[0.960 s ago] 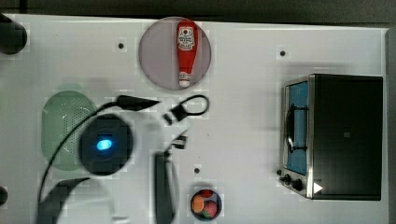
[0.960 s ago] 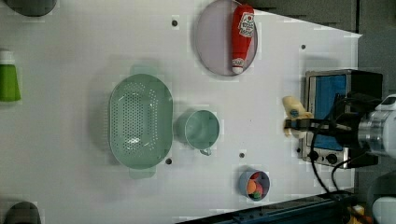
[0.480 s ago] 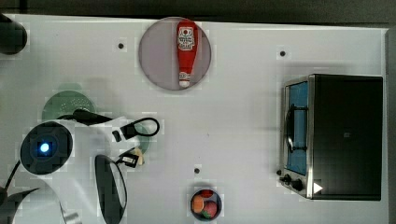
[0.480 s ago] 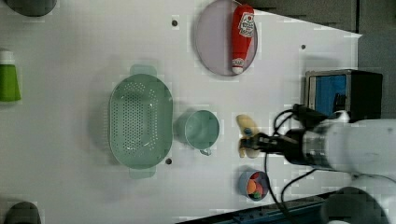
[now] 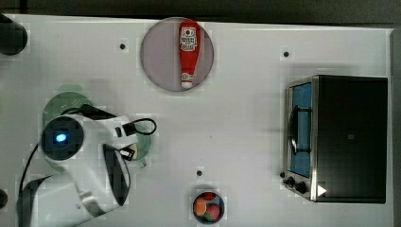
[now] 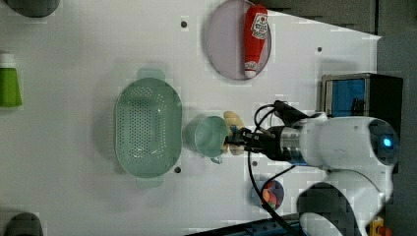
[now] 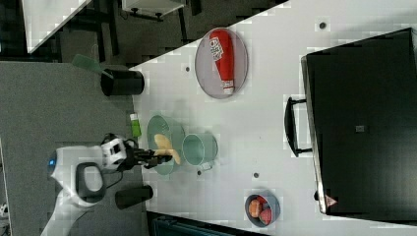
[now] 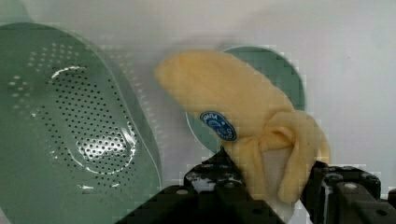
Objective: Pick Banana and place it in mug.
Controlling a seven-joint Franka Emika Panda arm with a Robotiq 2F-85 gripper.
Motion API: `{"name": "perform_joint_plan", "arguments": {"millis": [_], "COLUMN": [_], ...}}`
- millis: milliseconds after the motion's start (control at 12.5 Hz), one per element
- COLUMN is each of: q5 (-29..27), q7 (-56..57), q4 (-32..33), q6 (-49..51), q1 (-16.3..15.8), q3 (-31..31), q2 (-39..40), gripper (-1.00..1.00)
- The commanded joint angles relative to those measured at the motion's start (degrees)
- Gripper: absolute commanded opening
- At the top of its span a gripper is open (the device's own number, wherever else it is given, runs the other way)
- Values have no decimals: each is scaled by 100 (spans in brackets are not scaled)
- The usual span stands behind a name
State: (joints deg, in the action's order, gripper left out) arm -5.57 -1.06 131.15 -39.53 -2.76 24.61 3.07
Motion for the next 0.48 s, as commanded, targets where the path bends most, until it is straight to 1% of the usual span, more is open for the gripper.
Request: {"name": "perform_joint_plan", "arguments": {"millis": [80,320,480], "q5": [-18,-18,-18], "q7": [-405,-405,-405], "q4": [293,339,321], "q6": [-372,-374,-386], "q1": [80,81,84], "q3": [-19,-22,-34], "q2": [118,149,142], "gripper": [32,100,100]}}
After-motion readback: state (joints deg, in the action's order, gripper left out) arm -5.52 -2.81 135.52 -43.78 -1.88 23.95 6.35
